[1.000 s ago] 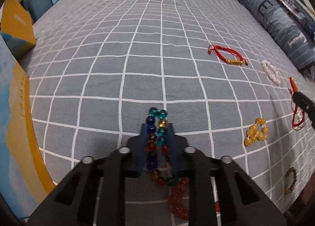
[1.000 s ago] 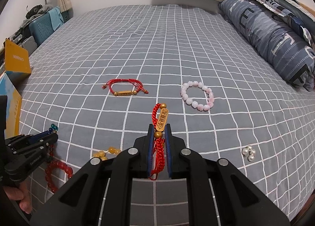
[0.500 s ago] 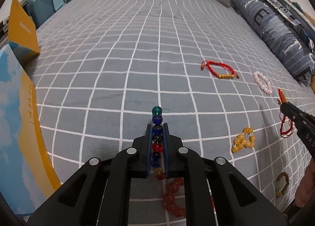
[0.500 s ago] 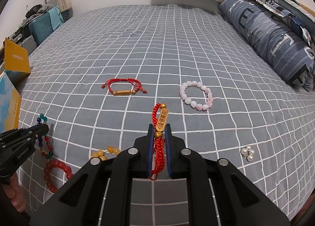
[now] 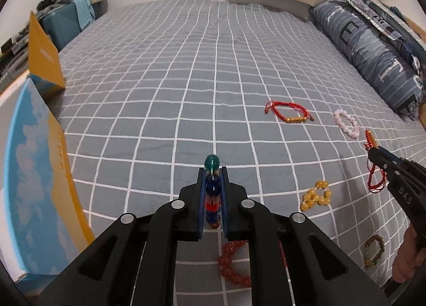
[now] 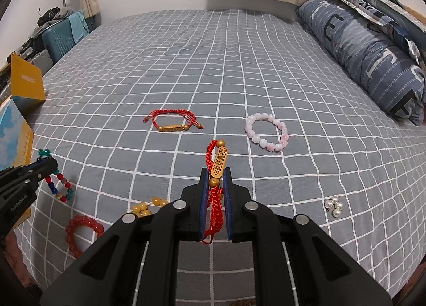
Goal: Organize jewelry
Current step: 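Regrip the multicolour bead bracelet with the left tool, lifting it off the bed, then carry both bracelets into the white box and open both tools to release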
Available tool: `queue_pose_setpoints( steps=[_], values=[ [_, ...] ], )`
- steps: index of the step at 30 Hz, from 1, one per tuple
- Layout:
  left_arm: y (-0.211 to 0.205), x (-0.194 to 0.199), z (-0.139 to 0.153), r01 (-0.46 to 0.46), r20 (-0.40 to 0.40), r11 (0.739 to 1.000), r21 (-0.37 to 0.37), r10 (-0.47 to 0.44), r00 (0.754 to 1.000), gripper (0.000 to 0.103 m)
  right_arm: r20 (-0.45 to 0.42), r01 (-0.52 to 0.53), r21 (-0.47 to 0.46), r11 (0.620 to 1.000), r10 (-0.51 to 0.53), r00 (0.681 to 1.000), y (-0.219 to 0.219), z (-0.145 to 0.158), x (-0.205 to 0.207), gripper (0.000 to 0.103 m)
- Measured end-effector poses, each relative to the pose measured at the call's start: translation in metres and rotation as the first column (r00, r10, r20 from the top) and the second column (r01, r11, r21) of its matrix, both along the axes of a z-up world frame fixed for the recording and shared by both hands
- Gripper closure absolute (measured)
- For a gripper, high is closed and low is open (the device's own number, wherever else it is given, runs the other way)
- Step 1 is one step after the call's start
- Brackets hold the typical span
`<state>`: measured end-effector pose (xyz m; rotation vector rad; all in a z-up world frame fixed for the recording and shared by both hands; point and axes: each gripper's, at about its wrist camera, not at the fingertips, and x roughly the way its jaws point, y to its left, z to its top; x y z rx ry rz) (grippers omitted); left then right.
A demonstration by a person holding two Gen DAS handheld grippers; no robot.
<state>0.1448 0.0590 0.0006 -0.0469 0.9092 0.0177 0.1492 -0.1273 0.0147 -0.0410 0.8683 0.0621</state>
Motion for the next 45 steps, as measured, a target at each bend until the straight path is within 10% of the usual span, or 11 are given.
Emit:
queue_pose_setpoints(
  steps=[29,45],
  values=[
    [0.058,-0.091,0.109,-0.150,0.189,0.988,0.020,0.144,0.971,0.094,0.105,-0.192,0.087,0.978,0.182,0.978,0.106,0.064,-0.013,0.093],
    [0.177,-0.158,0.136,-0.371,0.232,0.929,-0.015,0.364,0.902,0.094,0.182,-0.443,0.059,0.894,0.427,0.886,0.258,0.127,-0.059,0.093]
  ],
)
